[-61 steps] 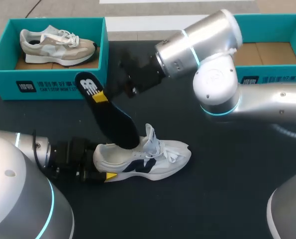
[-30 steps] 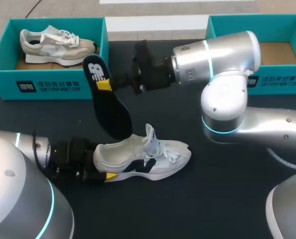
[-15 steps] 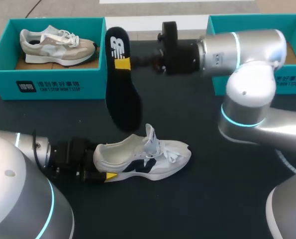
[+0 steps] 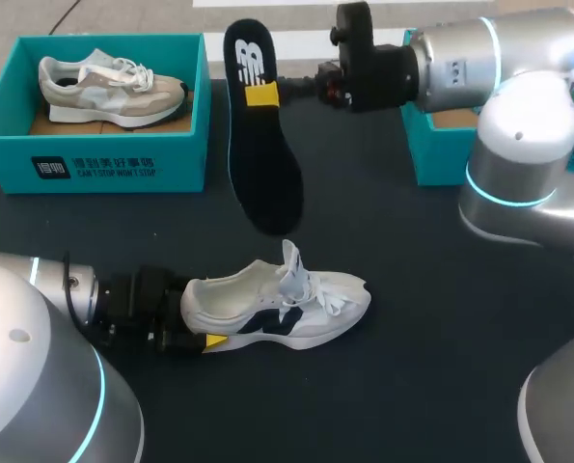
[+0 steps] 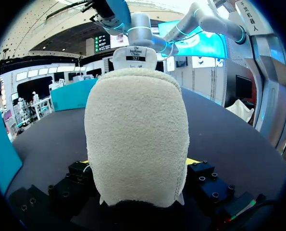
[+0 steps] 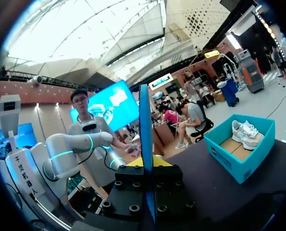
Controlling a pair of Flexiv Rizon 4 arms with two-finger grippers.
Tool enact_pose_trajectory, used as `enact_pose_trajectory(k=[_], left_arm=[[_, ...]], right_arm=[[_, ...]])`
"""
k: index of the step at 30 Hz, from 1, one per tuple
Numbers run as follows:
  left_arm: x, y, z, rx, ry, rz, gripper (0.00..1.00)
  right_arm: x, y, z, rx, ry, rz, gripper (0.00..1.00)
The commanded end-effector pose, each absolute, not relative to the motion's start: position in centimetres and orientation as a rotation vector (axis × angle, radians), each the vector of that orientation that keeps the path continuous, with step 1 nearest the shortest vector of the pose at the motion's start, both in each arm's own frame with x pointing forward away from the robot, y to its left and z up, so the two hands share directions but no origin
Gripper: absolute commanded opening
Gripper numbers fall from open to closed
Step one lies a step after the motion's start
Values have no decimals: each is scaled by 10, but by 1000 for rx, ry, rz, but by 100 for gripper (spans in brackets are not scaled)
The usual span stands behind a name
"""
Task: Take the shoe out of the shoebox, open the shoe tongue, remove and reinsert the insole, then place the shoe into the shoebox
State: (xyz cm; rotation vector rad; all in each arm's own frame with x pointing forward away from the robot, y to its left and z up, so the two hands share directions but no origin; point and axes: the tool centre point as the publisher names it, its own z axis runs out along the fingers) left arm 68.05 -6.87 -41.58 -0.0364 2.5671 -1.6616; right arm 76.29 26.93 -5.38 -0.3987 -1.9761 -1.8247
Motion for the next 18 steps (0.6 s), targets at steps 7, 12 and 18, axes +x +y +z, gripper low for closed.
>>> enact_pose_trajectory(k=[7, 12, 18], left_arm=[[679, -68, -418, -36, 2570, -1657, 0], [679, -68, -418, -36, 2570, -1657, 0], [679, -68, -418, -36, 2570, -1657, 0]], right_arm=[[762, 270, -51, -404, -1986, -1814, 0], [758, 241, -52, -599, -1853, -1874, 0], [749, 210, -31, -762, -1795, -1812, 0]])
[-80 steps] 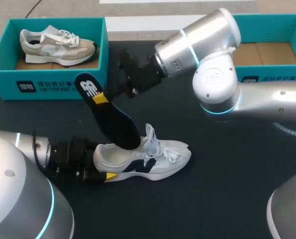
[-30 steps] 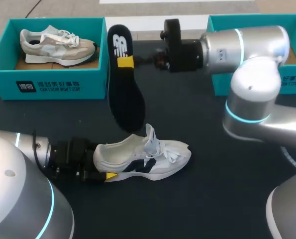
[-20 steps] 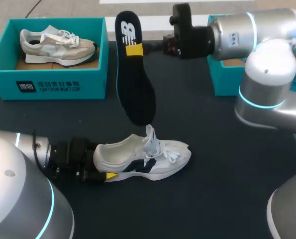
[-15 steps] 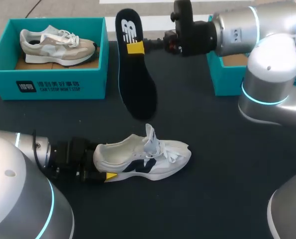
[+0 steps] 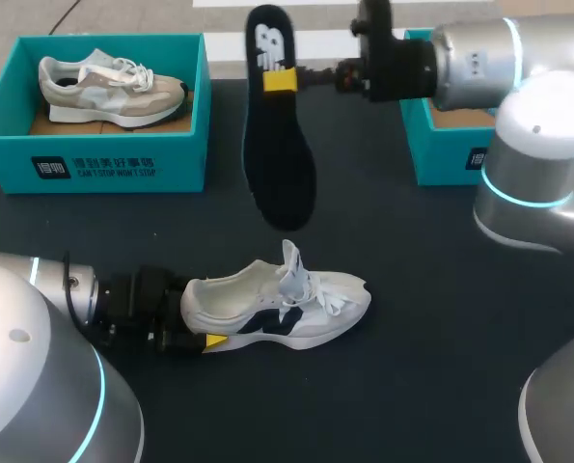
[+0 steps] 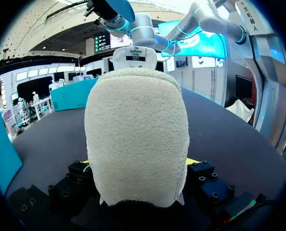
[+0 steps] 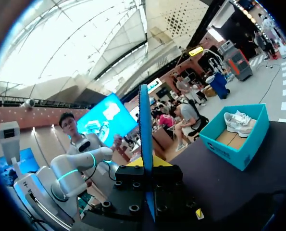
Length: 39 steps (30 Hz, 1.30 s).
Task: Take the shoe out of the shoebox, open the shoe tongue, remove and reinsert the insole, then place the shoe into the shoebox
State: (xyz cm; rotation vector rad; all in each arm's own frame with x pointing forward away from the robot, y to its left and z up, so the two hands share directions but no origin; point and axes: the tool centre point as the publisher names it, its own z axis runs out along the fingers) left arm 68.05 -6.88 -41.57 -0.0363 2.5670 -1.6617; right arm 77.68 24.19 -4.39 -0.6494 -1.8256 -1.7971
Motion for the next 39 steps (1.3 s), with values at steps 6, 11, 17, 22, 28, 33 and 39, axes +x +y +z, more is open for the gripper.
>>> enact_pose_trajectory(k=[6, 11, 17, 22, 28, 33, 39], left_arm=[[679, -68, -418, -36, 2570, -1657, 0], [679, -68, -418, -36, 2570, -1657, 0], [679, -68, -418, -36, 2570, -1657, 0], [679, -68, -418, -36, 2570, -1657, 0], [679, -68, -418, -36, 2570, -1657, 0], [679, -68, -418, -36, 2570, -1657, 0], [679, -68, -418, -36, 2570, -1657, 0]], right_arm=[[748, 207, -17, -775, -1779, -1685, 0], [744, 205, -8, -777, -1756, -1634, 0], [730, 200, 3, -834, -1702, -1582, 0], [724, 197, 8, -876, -1735, -1577, 0], [724, 197, 8, -876, -1735, -1577, 0], [717, 186, 10, -875, -1714, -1600, 0], [692, 166, 23, -914, -1713, -1632, 0]])
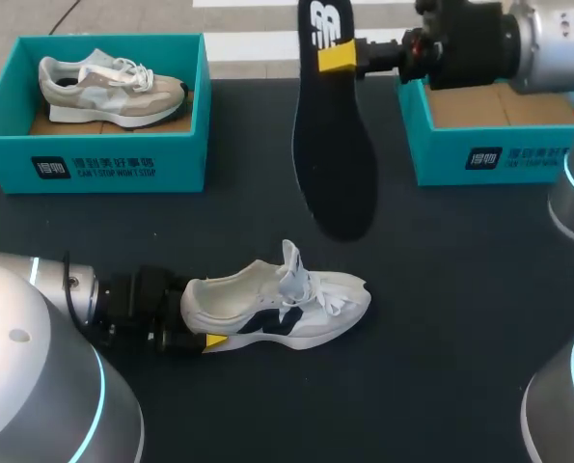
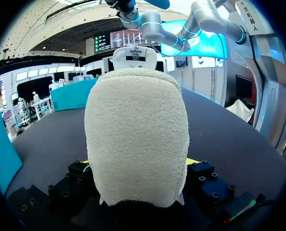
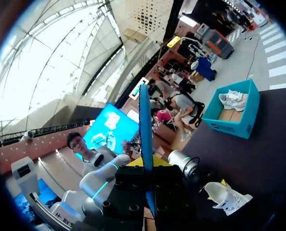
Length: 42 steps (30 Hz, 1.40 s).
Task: Take the shoe out of the shoebox, open the shoe tongue, remove and reinsert the insole, then place the shoe into the shoebox
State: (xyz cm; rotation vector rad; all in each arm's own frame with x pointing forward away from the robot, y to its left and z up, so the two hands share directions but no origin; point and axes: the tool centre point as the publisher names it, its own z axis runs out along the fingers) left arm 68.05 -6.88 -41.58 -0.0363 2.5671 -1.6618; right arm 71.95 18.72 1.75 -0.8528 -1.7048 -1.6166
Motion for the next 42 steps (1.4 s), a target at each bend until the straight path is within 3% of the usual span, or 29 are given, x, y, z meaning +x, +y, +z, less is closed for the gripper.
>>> enact_pose_trajectory(k=[1, 21, 42], left_arm=[[679, -68, -418, -36, 2570, -1657, 0], [679, -68, -418, -36, 2570, -1657, 0], [679, -68, -418, -36, 2570, -1657, 0]], right_arm=[[689, 165, 24, -910, -1716, -1631, 0], [641, 199, 36, -916, -1777, -1692, 0], [618, 191, 35, -970, -1761, -1686, 0]])
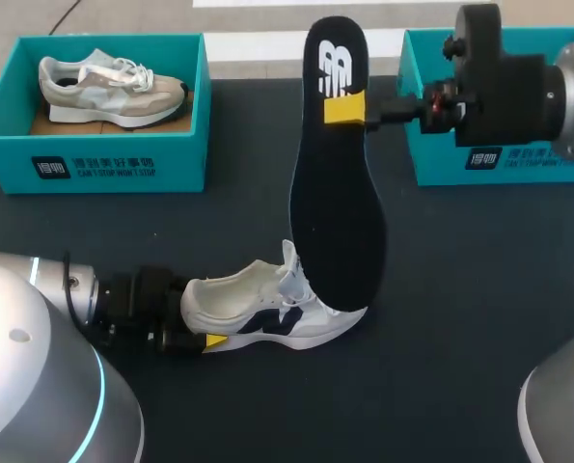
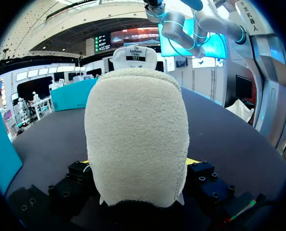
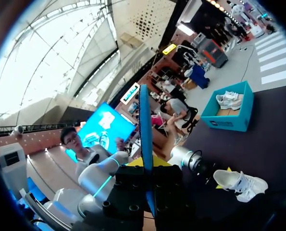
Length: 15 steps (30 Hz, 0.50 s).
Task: Take the shoe out of the shoebox, open the shoe tongue, remove and reinsert the insole, then place the shoe into the shoebox
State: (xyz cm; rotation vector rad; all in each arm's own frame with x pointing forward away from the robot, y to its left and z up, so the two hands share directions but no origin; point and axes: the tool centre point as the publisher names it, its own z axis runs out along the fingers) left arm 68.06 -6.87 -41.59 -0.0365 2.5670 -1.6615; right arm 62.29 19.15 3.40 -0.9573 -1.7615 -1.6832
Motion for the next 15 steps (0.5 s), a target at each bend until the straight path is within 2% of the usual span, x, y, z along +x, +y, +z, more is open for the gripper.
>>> enact_pose_trajectory(k=[1, 10, 11, 12, 13, 14, 15], left_arm=[[679, -68, -418, -36, 2570, -1657, 0], [678, -66, -417, -36, 2570, -1661, 0], [677, -63, -415, -36, 2575, -1658, 4], [676, -62, -414, -32, 2583, -1646, 21], [676, -61, -413, -31, 2585, -1647, 48], [675, -58, -412, -30, 2586, -1648, 100], [675, -57, -411, -29, 2580, -1643, 100]], right_arm=[[618, 191, 35, -970, -1761, -1686, 0], [618, 191, 35, -970, -1761, -1686, 0], [618, 191, 35, -970, -1761, -1686, 0], [618, 191, 35, -970, -1761, -1686, 0], [618, 191, 35, -970, -1761, -1686, 0], [618, 191, 35, -970, -1761, -1686, 0], [618, 191, 35, -970, -1761, -1686, 0]])
